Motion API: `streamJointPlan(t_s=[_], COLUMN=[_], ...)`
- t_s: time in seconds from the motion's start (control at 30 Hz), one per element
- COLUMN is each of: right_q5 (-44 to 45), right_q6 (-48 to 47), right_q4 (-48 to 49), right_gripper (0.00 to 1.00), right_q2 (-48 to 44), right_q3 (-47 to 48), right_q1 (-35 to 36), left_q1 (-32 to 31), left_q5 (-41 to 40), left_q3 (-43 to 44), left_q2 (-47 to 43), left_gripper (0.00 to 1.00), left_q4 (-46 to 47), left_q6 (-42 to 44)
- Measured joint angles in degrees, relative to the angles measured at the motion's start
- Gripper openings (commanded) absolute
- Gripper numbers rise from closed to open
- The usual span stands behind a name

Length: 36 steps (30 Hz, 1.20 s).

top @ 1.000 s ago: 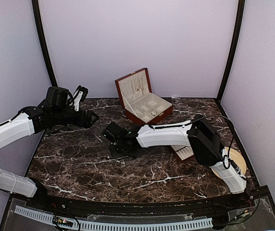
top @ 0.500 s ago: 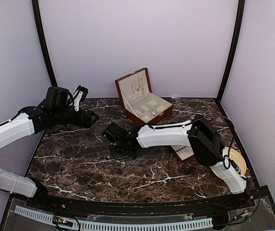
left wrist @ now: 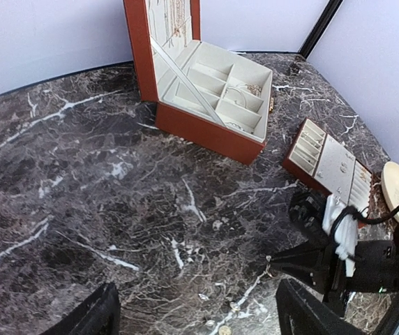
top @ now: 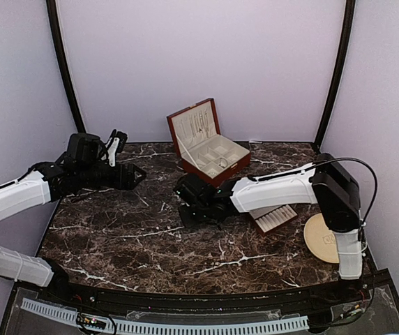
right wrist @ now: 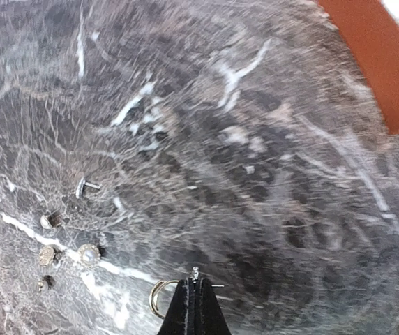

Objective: Organize the mixed jewelry
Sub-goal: Pick up the earring from the center of the board, then pass from the right arm to the left

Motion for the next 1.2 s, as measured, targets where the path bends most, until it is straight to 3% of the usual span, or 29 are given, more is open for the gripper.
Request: streamJointPlan(t_s=[0.17, 0.4, 0.73, 1.2], right_q5=[-1.07, -5.92, -13.46, -15.02], right_q6=[0.13, -0.87, -2.93, -4.96], right_q4=[7.72, 20.55, 33.64, 37.27], right_gripper=[0.0, 0.0, 0.0, 0.0], right_q2=[-7.8, -17.66, -23.47, -23.65], right_q3=[-9.22, -22.77, -30.71, -32.02], right_q1=[-2.84, -5.81, -5.79, -4.28], left_q1=[-3.32, -10.97, -16.96, -17.81], left_q5=[0.55, 0.5, 2.99, 5.99], left_q3=[-5.01, -5.68, -5.33, -2.62], left_q2=[0.09, 3.45, 13.38, 18.03], left_gripper=[0.77, 0.75, 0.66, 0.34], left_q4=[3.82, 11.28, 19.82, 25.31], left_q6=[-6.43, -14.88, -21.86, -25.7])
